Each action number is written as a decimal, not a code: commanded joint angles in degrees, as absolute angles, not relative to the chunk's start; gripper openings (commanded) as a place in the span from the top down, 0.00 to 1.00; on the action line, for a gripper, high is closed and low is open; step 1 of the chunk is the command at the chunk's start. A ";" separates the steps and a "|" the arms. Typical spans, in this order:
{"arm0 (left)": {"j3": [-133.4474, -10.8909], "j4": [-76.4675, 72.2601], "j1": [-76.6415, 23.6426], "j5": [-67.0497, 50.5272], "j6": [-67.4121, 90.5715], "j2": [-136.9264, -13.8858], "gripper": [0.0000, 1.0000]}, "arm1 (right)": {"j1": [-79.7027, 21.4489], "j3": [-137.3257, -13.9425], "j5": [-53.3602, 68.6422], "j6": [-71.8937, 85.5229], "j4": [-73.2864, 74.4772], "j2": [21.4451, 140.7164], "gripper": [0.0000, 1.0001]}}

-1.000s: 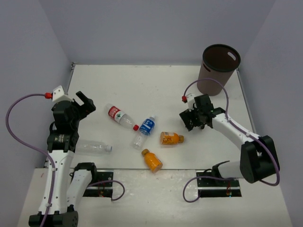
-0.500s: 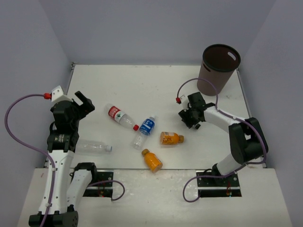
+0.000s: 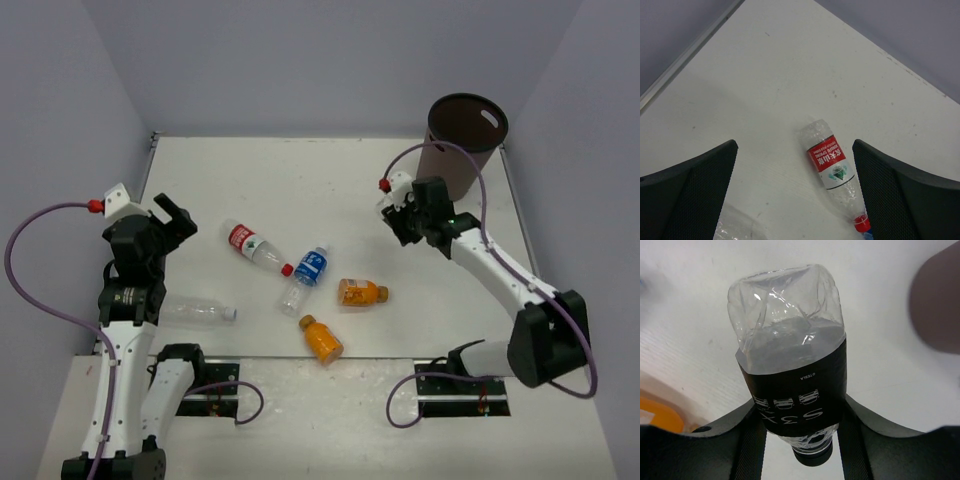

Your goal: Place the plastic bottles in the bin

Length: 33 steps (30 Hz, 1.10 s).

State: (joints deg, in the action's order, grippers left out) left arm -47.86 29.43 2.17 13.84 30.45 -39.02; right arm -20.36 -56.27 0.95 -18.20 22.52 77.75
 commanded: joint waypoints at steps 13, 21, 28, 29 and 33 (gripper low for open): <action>-49.24 30.00 2.05 16.53 31.90 -38.86 0.00 | -4.59 -107.68 -20.76 5.04 22.80 93.07 0.81; -49.88 30.94 2.02 17.67 32.02 -39.68 0.00 | -0.26 -127.92 -16.90 17.29 29.12 110.99 0.52; -50.19 31.29 2.02 17.57 32.08 -40.60 0.00 | -0.26 -123.57 -15.38 19.60 28.92 109.25 0.25; -50.19 31.33 2.02 17.42 32.19 -40.57 0.00 | -0.26 -123.27 -15.23 19.34 28.84 108.57 0.18; -50.49 31.29 2.02 15.60 32.23 -40.55 0.00 | -0.26 -121.26 -11.94 17.30 27.82 104.92 0.01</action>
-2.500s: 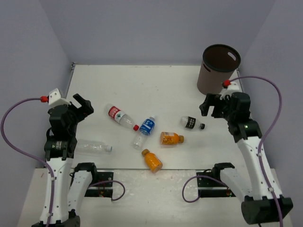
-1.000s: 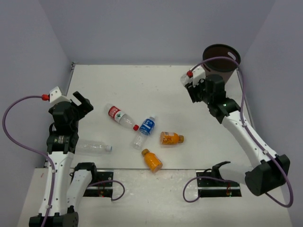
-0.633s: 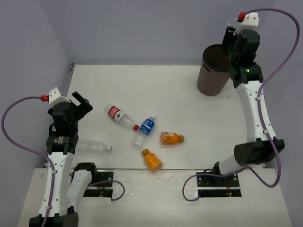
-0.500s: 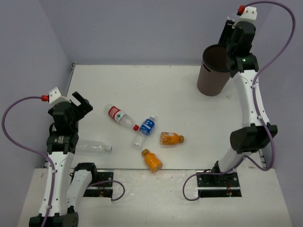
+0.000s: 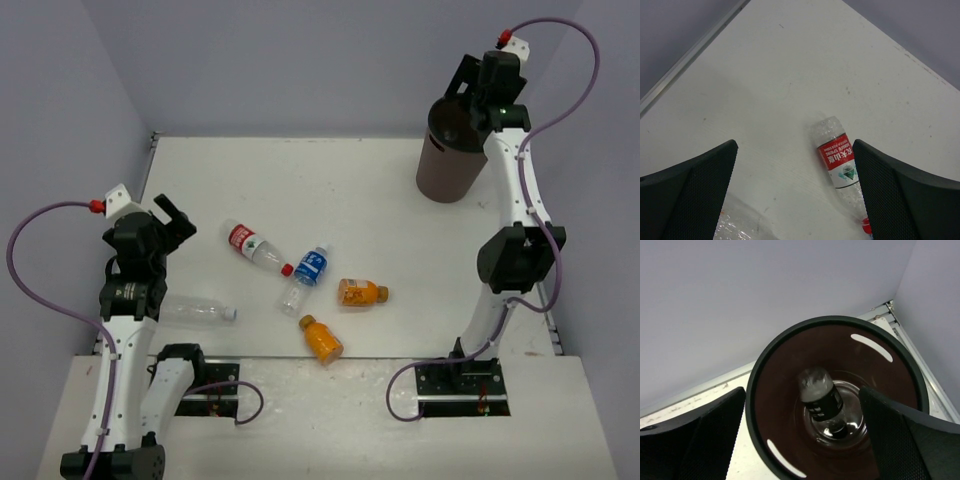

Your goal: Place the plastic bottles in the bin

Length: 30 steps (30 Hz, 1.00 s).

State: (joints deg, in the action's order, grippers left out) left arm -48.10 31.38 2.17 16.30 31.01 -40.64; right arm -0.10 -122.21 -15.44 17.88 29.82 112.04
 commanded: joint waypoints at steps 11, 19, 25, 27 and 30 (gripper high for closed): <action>-51.27 32.96 2.02 11.45 31.49 -40.78 0.00 | -1.44 -95.68 7.77 6.09 21.86 79.66 0.01; -51.94 37.26 2.02 11.69 30.85 -40.43 0.00 | -11.04 -69.64 14.25 -2.51 22.37 58.66 0.01; -50.30 37.53 2.02 11.19 31.62 -39.17 0.00 | -22.85 -58.11 14.71 -0.04 24.49 51.74 0.01; -49.88 37.45 2.02 10.73 32.03 -39.02 0.00 | -27.64 -54.39 12.96 1.54 24.59 49.94 0.01; -49.32 36.84 2.07 10.25 32.38 -38.98 0.00 | -34.13 -49.32 9.74 -1.17 25.68 51.78 0.01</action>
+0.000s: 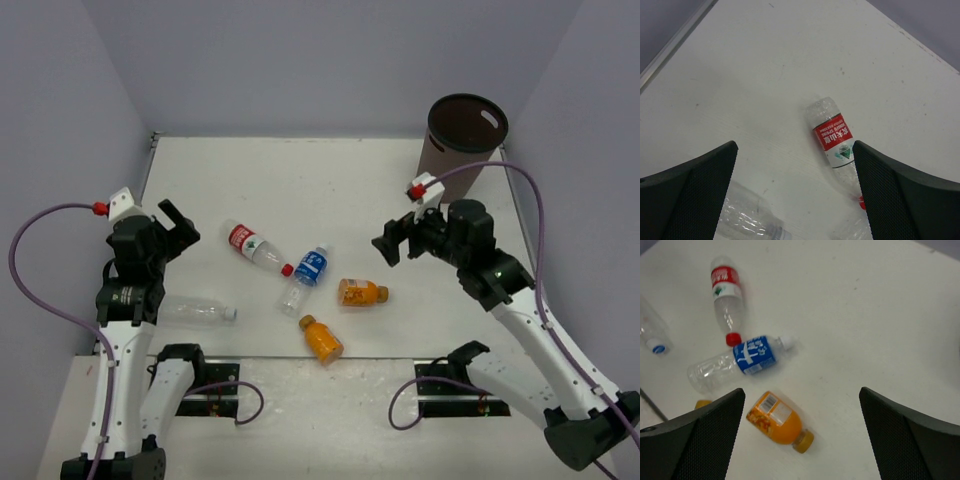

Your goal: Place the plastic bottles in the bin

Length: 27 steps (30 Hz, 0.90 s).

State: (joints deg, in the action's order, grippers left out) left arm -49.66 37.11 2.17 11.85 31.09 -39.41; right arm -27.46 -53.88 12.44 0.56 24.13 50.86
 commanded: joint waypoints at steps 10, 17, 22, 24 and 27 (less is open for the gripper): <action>-47.99 35.60 2.06 11.91 31.68 -38.58 0.00 | -49.13 -43.99 3.57 -7.73 25.24 66.28 0.01; -47.93 35.66 2.11 11.77 31.38 -38.39 0.00 | -49.22 -43.89 1.49 -10.05 17.96 76.71 0.01; -47.82 35.87 2.02 12.83 31.56 -38.24 0.00 | -49.22 -45.39 0.01 -10.18 15.39 84.36 0.04; -47.89 36.02 2.02 12.83 31.63 -38.39 0.00 | -49.22 -46.30 -1.50 -9.88 15.62 86.27 0.11; -47.90 36.12 2.02 13.01 31.64 -38.32 0.00 | -49.31 -46.24 -3.73 -8.77 15.39 84.84 0.61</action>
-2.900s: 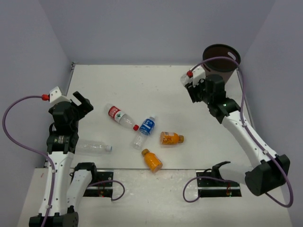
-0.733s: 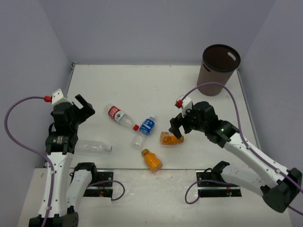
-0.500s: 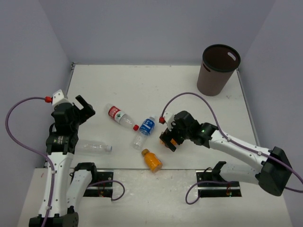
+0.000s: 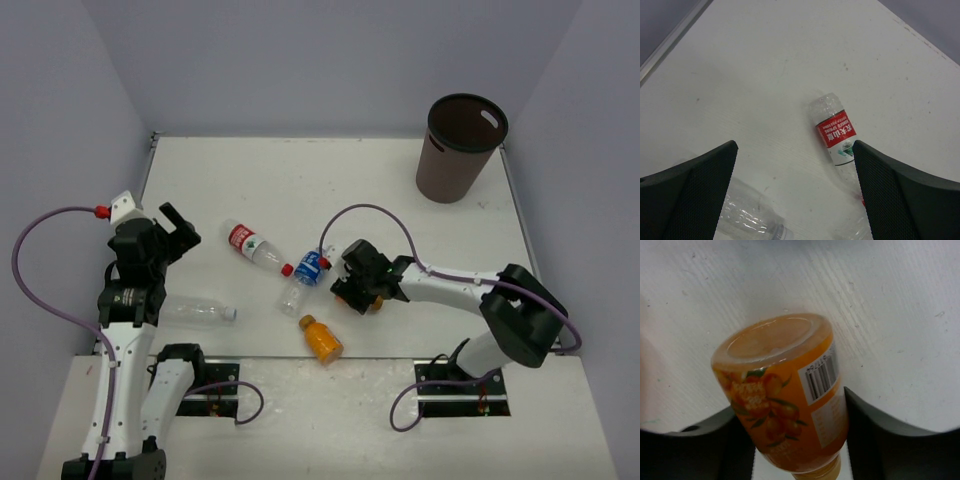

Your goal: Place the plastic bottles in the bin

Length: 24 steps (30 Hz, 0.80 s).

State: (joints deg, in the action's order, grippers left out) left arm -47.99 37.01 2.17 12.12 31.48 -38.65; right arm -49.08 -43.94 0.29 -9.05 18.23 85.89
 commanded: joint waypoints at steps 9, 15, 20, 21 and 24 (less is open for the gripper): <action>-47.52 35.97 2.02 13.62 32.11 -38.08 0.00 | -49.14 -47.37 -11.71 -6.93 16.26 65.58 0.82; -47.63 36.12 2.02 13.88 32.34 -38.23 0.00 | -36.87 -62.73 -14.80 -3.35 15.85 58.47 0.76; -46.93 35.86 2.02 14.35 32.88 -37.89 0.00 | -23.65 -79.05 -16.57 -0.44 13.65 65.53 0.75; -46.94 35.87 2.02 14.54 32.96 -37.98 0.00 | -20.69 -86.01 -16.90 -0.27 13.89 68.25 0.75; -47.47 36.13 2.02 15.65 32.96 -38.17 0.00 | -14.58 -100.53 -17.50 4.24 16.76 79.83 0.72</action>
State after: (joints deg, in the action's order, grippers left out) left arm -47.16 37.04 2.17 13.60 32.11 -38.35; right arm -20.34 -86.49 -15.11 -1.63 16.65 69.04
